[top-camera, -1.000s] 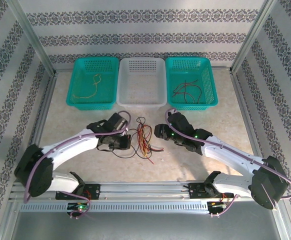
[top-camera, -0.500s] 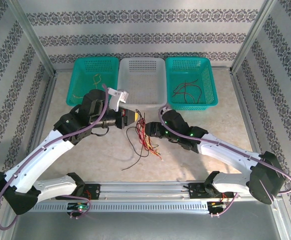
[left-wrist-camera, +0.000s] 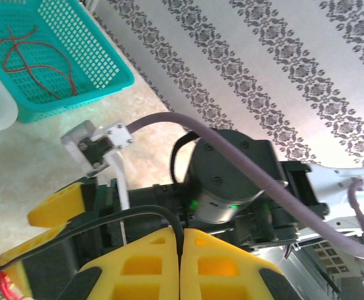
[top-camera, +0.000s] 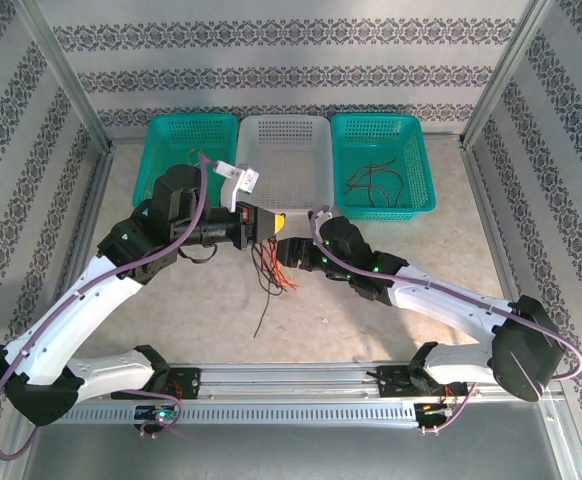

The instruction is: Untangle the cables

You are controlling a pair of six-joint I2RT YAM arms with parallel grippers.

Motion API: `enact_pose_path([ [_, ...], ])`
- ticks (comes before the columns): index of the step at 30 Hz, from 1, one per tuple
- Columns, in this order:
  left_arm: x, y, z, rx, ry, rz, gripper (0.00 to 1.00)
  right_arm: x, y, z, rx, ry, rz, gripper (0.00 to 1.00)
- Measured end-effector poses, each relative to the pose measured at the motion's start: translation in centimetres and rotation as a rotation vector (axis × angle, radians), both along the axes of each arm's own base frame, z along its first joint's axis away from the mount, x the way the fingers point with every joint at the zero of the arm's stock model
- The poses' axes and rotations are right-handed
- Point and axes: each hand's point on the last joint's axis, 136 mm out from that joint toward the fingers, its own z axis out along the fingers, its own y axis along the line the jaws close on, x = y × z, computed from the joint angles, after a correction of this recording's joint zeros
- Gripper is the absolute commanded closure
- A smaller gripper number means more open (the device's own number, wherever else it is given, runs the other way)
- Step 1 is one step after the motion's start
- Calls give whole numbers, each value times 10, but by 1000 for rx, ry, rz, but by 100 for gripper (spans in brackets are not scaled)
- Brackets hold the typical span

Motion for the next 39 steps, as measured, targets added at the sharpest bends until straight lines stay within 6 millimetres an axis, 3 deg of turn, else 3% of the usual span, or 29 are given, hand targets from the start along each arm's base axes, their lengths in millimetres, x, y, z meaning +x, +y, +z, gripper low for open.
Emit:
enact_pose_path([
  [5, -5, 0, 20, -34, -30, -20, 100, 2, 3, -4, 6, 13, -2, 32],
  [9, -7, 1, 38, -60, -63, -25, 100, -6, 9, 5, 43, -16, 24, 29],
  [18, -7, -3, 37, -62, -53, -44, 100, -34, -1, 64, 188, -172, 69, 18],
  [22, -6, -5, 41, -76, -59, -49, 100, -37, 1, 74, 215, -206, 83, 17],
  [27, -9, -7, 45, -98, -58, -64, 100, -29, 12, 57, 191, -183, 85, 19],
  [34, -10, -9, 51, -121, -60, -78, 100, -16, 33, -4, 85, -64, 94, 34],
  [39, -10, -9, 52, -122, -64, -74, 100, -10, 34, -33, 49, 8, 62, 65],
])
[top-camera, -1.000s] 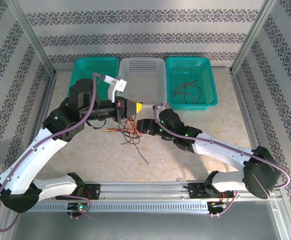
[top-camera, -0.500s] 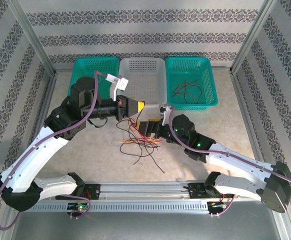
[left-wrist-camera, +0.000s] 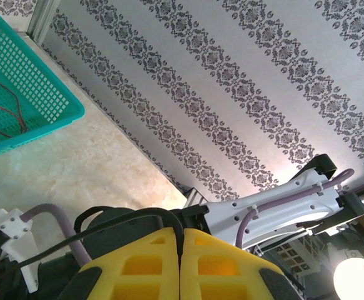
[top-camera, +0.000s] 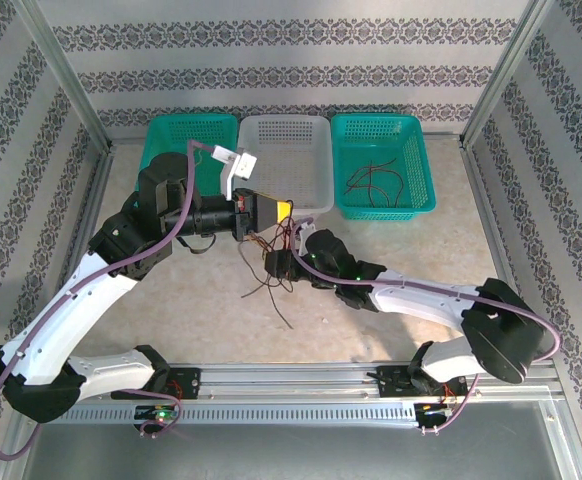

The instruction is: Untangle the cables

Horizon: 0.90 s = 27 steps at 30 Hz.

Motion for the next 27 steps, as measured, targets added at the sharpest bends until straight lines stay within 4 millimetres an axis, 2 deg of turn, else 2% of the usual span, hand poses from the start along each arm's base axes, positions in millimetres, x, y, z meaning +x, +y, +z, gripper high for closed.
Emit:
enact_pose_path([
  [3, 1, 2, 3, -1, -10, 18, 100, 9, -9, -9, 2, 45, -58, 73],
  [6, 1, 8, 16, -14, -46, 47, 100, 20, -31, -28, -1, 109, -144, 71],
  [10, -3, 27, 56, -57, -153, 120, 100, 24, -58, -61, -35, 206, -230, 64],
  [14, -15, 51, 102, -108, -268, 196, 100, 19, -65, -79, -56, 267, -258, 63],
  [16, -21, 64, 123, -127, -321, 239, 100, 18, -67, -84, -59, 286, -268, 63],
  [19, -22, 80, 140, -122, -365, 307, 100, 19, -70, -86, -53, 304, -283, 60],
  [22, -19, 91, 148, -97, -395, 370, 100, 18, -72, -88, -48, 318, -280, 48],
  [27, 4, 108, 152, 11, -423, 519, 100, 11, -77, -76, -65, 300, -271, 46],
])
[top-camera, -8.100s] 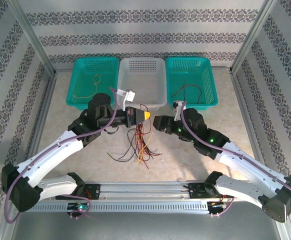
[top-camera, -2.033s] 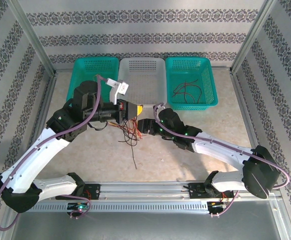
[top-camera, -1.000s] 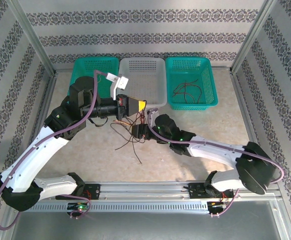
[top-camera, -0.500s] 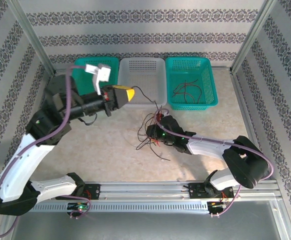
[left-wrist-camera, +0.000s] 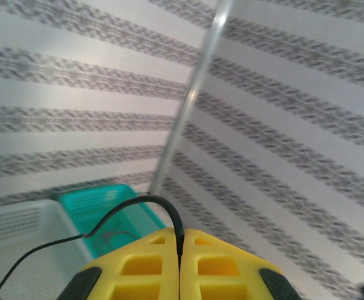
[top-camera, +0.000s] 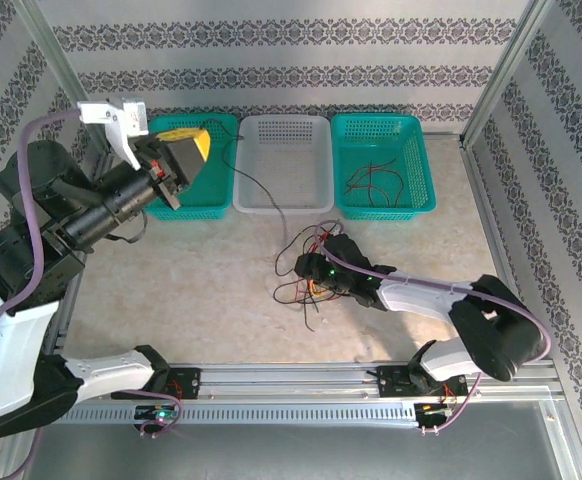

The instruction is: Untangle the cables

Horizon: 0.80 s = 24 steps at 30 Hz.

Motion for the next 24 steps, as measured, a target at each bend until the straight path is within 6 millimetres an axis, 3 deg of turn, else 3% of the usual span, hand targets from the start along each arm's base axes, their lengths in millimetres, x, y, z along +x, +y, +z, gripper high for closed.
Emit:
enact_pose_path([
  [7, 27, 12, 15, 84, -39, 157, 100, -7, -26, 13, -8, -26, -32, 40],
  [12, 56, -8, 6, 139, -25, 151, 100, -19, -37, 39, -10, -94, -2, 33],
  [16, 103, -28, -12, 166, 24, 129, 100, -28, -50, 70, -18, -176, 10, 31],
  [19, 147, -31, -28, 135, 80, 116, 100, -33, -60, 89, -21, -235, 5, 29],
  [24, 196, -36, -30, 53, 92, 75, 100, -40, -74, 96, -55, -268, -6, 29],
])
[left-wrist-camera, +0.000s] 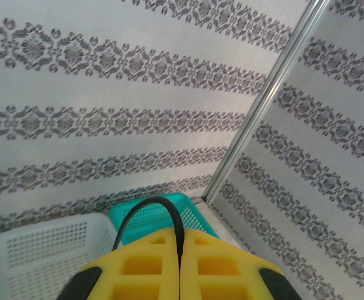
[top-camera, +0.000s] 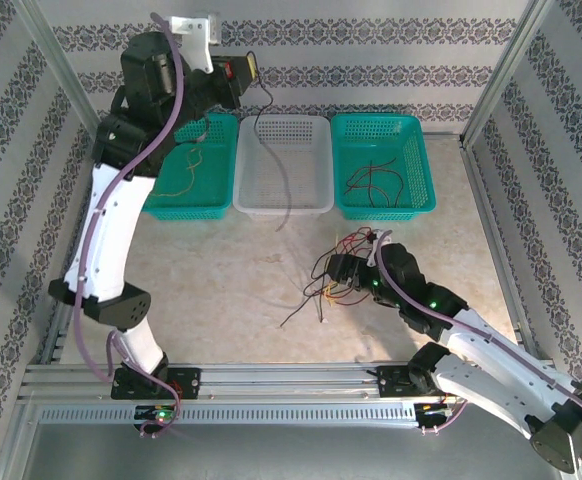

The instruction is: Untangle the cables

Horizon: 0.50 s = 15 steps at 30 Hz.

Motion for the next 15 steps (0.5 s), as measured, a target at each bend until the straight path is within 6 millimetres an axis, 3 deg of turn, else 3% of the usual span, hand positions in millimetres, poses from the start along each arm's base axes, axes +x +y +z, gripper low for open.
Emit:
enact_pose_path([
  [5, 21, -20, -8, -31, -8, -82, 100, -4, -8, -10, -59, 21, -1, 29],
  [8, 39, -30, -28, -19, 27, -98, 100, -5, -12, -14, -82, 29, -6, 29],
  [12, 68, -38, -79, 28, 109, -78, 100, -6, -16, -16, -96, 38, -13, 29],
  [14, 84, -40, -119, 64, 175, -53, 100, -6, -17, -16, -105, 42, -15, 29],
  [15, 90, -41, -137, 77, 204, -46, 90, -6, -19, -16, -107, 43, -20, 29],
])
